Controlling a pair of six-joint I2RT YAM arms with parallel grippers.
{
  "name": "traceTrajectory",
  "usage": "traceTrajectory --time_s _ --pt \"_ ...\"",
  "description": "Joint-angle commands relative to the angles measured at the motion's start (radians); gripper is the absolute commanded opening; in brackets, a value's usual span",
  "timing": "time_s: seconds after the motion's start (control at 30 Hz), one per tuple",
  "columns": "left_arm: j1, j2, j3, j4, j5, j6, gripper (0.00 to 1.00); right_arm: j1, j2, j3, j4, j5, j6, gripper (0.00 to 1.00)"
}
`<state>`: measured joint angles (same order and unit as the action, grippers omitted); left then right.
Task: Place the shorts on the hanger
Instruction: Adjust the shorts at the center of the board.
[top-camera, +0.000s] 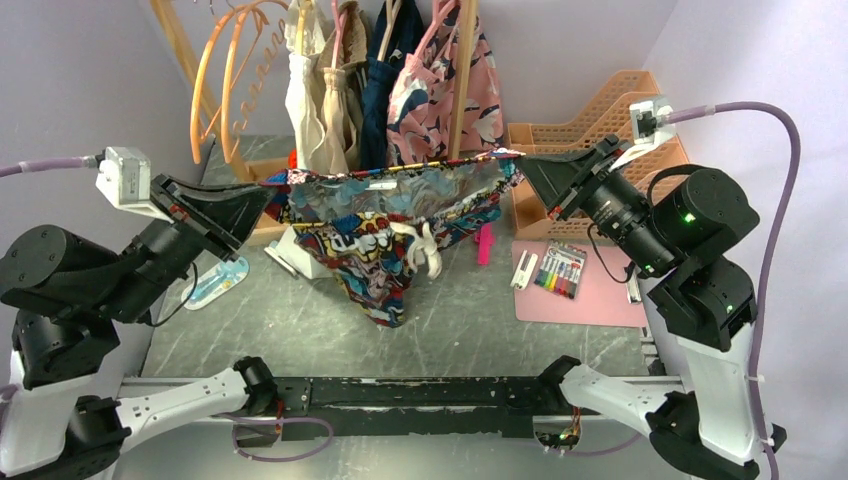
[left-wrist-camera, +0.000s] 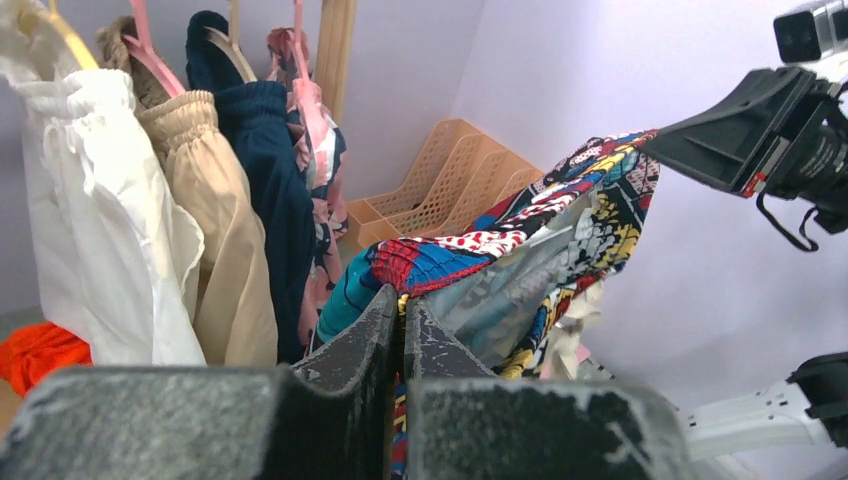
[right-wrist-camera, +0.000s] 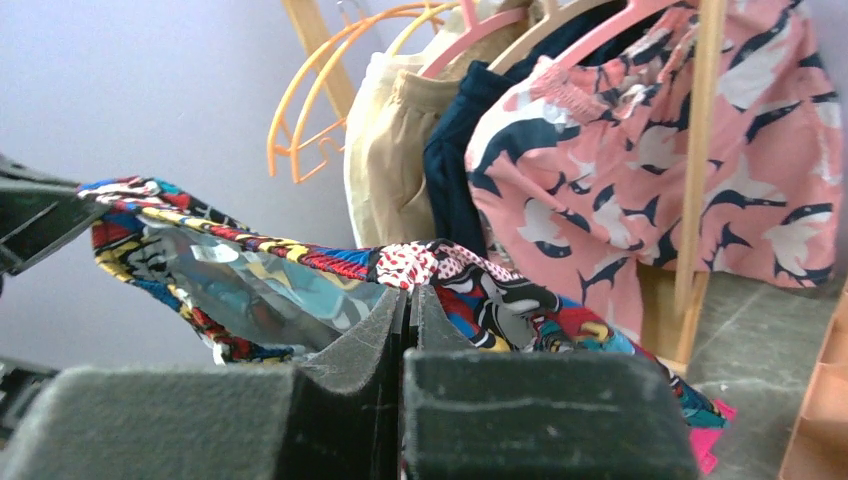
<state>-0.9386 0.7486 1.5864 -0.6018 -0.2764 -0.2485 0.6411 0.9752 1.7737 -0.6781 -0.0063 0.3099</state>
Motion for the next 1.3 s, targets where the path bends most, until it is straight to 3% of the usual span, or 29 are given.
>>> traceTrajectory --time_s 0.0,0.37,0.5,0.7,0.93,1.07,1.27 --pt "0.005 0.040 0.061 0.040 0.065 0.094 0.07 -0.004 -0.013 -0.010 0.053 -0.083 0.009 0.00" --pt "0.006 0.182 0.354 0.021 0.254 0.125 0.07 -0.005 -0.014 0.143 0.087 -0.233 -0.009 0.00" --pt "0.006 0.135 0.344 0.066 0.325 0.126 0.07 -0.006 -0.068 0.121 0.187 -0.297 -0.002 0.00" --pt "0.005 0.077 0.169 0.062 0.236 0.124 0.07 -0.005 -0.090 -0.011 0.159 -0.151 -0.007 0.00" --pt "0.006 0.089 -0.108 0.032 0.029 0.089 0.07 -0.004 -0.095 -0.371 0.112 0.161 0.099 0.00" --pt "0.006 0.115 -0.271 0.045 -0.031 0.030 0.07 -0.003 -0.132 -0.596 0.168 0.206 0.165 0.00" --pt "0.006 0.127 -0.589 0.193 -0.038 -0.084 0.07 -0.005 -0.149 -0.906 0.275 0.190 0.273 0.00"
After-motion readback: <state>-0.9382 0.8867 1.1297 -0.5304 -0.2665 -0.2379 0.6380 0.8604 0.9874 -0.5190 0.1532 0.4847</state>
